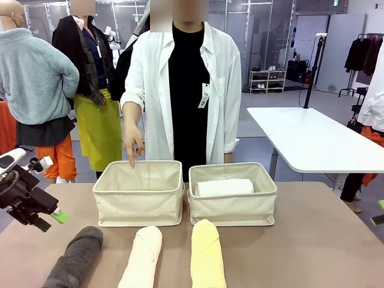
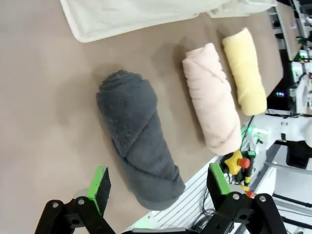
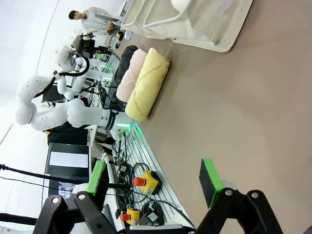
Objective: Divide the towels into two baskets.
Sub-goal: Pick up one hotel-folded towel from the bottom of the table and place it in the Fabric basket indicated by the person.
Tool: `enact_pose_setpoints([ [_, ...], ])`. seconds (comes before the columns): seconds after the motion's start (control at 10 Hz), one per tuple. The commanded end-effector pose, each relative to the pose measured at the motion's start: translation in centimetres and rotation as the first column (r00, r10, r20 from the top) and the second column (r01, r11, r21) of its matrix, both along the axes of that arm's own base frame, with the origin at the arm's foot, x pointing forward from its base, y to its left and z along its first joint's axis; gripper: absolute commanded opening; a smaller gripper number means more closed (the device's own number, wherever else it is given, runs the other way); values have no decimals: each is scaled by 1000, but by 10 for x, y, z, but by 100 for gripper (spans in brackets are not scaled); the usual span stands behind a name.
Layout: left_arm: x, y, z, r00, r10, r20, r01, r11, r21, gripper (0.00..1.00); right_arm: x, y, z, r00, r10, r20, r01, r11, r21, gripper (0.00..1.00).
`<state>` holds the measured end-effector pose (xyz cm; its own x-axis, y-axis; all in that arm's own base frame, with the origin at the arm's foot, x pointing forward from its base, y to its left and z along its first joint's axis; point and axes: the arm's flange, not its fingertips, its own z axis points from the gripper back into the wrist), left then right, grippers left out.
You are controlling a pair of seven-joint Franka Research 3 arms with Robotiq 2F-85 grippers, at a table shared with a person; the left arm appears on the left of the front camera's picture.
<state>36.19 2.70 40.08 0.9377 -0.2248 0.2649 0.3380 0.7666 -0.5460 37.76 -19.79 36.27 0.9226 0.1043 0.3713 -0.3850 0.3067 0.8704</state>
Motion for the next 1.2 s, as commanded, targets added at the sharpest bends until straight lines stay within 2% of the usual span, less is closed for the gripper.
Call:
enact_pose_setpoints([
  [0.0,-18,-18,-29,1000,25,6,-26,998,65,100,-4,3,1,1000,-7,7,7,1000,-9,94],
  [0.4,-21,-39,-71,999,41,-1,-41,993,113,100,-4,3,1,1000,-7,7,7,1000,-9,94],
  [0.6,-23,-44,-80,999,43,-13,-41,989,141,100,-4,3,1,1000,-7,7,7,1000,-9,94],
  [0.8,-31,-55,-85,997,-17,-80,25,995,99,100,-4,3,1,1000,-7,7,7,1000,-9,94],
  [1.1,-36,-62,-93,996,-21,-85,31,992,120,100,-4,3,1,1000,-7,7,7,1000,-9,94],
])
